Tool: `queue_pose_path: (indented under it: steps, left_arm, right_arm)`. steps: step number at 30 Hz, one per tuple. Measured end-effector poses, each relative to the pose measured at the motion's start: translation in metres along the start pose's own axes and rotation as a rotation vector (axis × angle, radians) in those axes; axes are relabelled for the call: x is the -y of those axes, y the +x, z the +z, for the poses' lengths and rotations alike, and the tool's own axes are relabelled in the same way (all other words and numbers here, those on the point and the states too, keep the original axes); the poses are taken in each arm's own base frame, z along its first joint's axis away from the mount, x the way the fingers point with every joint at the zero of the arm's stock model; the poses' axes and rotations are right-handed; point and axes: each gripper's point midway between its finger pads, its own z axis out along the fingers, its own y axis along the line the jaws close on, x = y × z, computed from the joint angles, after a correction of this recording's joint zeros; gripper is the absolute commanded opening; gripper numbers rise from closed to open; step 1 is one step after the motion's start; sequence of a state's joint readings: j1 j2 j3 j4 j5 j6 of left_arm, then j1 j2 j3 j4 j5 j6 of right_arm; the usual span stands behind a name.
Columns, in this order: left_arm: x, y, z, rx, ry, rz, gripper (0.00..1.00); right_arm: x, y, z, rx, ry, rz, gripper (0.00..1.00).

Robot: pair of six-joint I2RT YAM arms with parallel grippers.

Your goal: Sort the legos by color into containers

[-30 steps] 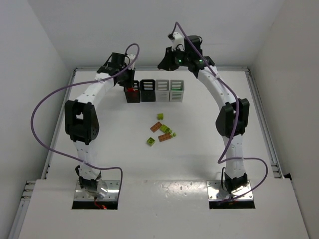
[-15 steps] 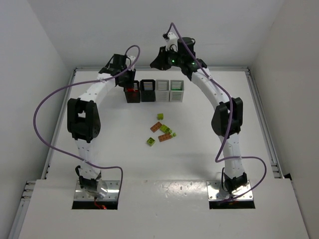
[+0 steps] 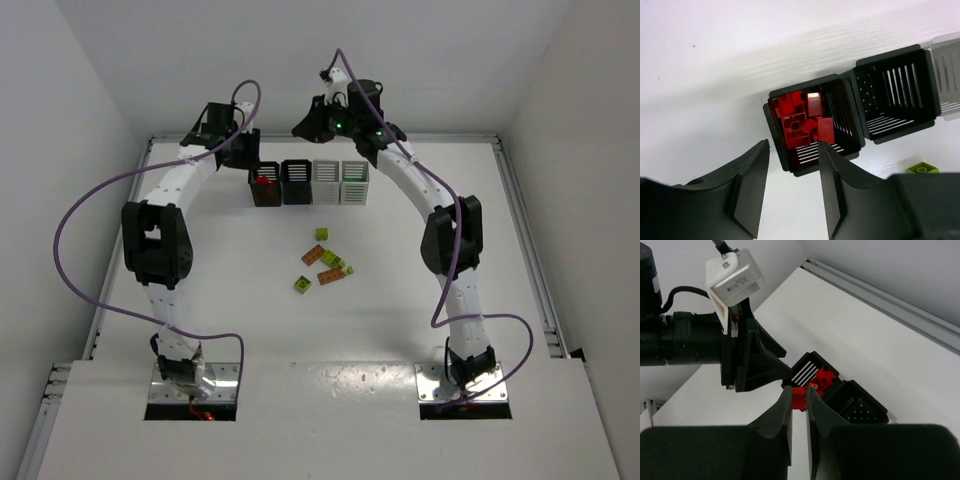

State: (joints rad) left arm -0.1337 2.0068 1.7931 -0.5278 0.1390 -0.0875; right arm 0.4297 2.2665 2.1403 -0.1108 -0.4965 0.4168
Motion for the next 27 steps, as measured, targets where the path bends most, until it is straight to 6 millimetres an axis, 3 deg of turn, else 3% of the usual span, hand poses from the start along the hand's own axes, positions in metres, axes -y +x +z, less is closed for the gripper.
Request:
queue_pose_path:
  steps: [6,11,17,24,27]
  left_arm:
    - [0.005,-0.011,-0.008,0.04,0.037,-0.002,0.46]
    - [0.005,-0.007,-0.02,0.065,0.063,-0.039,0.46]
    - [-0.034,-0.012,-0.078,0.166,0.015,-0.125,0.46]
    - [-0.083,-0.022,-0.168,0.342,-0.096,-0.183,0.54]
    - [-0.1,-0.024,-0.196,0.402,-0.131,-0.201,0.54]
  right_arm:
    - [-0.009,0.003,0.004,-0.004,-0.015,0.002,0.0]
    - [-0.012,0.009,0.007,-0.012,-0.022,0.006,0.0]
    - [-0.018,0.022,0.027,-0.017,-0.048,-0.002,0.0]
    - [-0.035,0.074,0.059,-0.089,-0.088,0.005,0.0]
    - [-0.039,0.092,0.069,-0.112,-0.096,0.002,0.0]
